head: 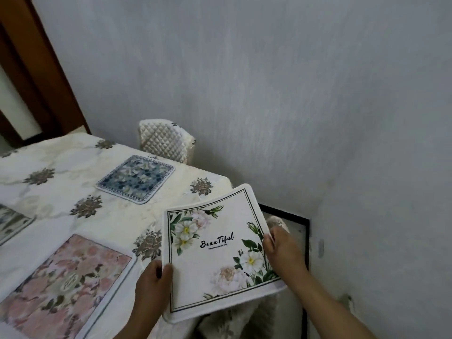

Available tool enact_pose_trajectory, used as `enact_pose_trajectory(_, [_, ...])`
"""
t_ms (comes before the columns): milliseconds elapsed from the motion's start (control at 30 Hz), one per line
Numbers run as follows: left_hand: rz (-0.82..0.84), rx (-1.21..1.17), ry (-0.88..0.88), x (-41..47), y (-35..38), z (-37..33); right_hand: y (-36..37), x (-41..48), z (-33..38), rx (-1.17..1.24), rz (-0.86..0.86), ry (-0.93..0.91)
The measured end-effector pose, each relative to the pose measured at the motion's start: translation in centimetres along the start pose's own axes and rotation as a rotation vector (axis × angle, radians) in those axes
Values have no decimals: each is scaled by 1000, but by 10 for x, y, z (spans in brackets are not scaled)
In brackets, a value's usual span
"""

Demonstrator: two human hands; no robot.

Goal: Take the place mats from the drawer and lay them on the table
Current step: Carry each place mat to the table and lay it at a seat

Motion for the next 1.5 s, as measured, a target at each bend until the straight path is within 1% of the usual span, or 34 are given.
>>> enact_pose_trajectory(133, [-52,-14,-99,23,15,-8,37,83,-5,-95,135,-89])
enact_pose_trajectory(233, [-98,-30,-165,38,30,-1,86,140,-1,-100,303,-215])
enact_pose_trajectory(400, [-187,26,-308,61,70,16,183,229,8,-100,507,-421])
enact_pose_trajectory(500, [-251,56,-435,68,93,24,240,257,11,-94,659,-501])
enact_pose_trajectory(600, [-321,76,-560,74,116,32,282,272,5,-89,750,-559])
enact_pose_trajectory(700, [-361,85,-672,79,132,39,303,277,-2,-89,795,-585])
enact_pose_trajectory(767, [-405,102,-704,82,138,41,309,277,-9,-69,784,-609])
enact_pose_trajectory(833, [-435,140,-714,82,142,43,309,276,-16,-45,752,-596])
enact_pose_trajectory(933, [-460,192,-709,78,150,45,310,275,-30,-56,747,-537])
enact_pose_trajectory(1067, [-515,253,-695,73,152,39,305,271,-29,-174,785,-522])
enact_pose_trajectory(1133, [-551,378,-670,74,153,34,301,273,-22,-251,705,-603])
enact_pose_trajectory(1200, [-568,491,-637,76,158,28,300,274,-13,-301,578,-689])
enact_pose_trajectory(1233, [-552,508,-593,79,164,25,300,269,-7,-269,538,-755])
enact_pose_trajectory(1267, [-528,534,-522,84,172,21,299,258,0,-222,535,-854])
enact_pose_trajectory(1300, [-500,555,-444,90,182,16,298,242,9,-176,566,-965])
enact_pose_trajectory(1367, [-453,541,-316,104,207,8,300,200,17,-131,706,-1136])
enact_pose_trajectory(1433, [-356,536,-269,113,228,6,303,161,12,-157,854,-1242])
enact_pose_trajectory(1500, [-267,587,-269,115,239,12,310,144,1,-196,915,-1280])
Point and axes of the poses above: each hand's wrist, its own x-axis towards the middle knuckle, its own y-axis out of the palm, z = x × y, the point moved 4 cm from there along x, towards the middle knuckle, and after that the axes turned 2 degrees about y, right-handed, at the moved point
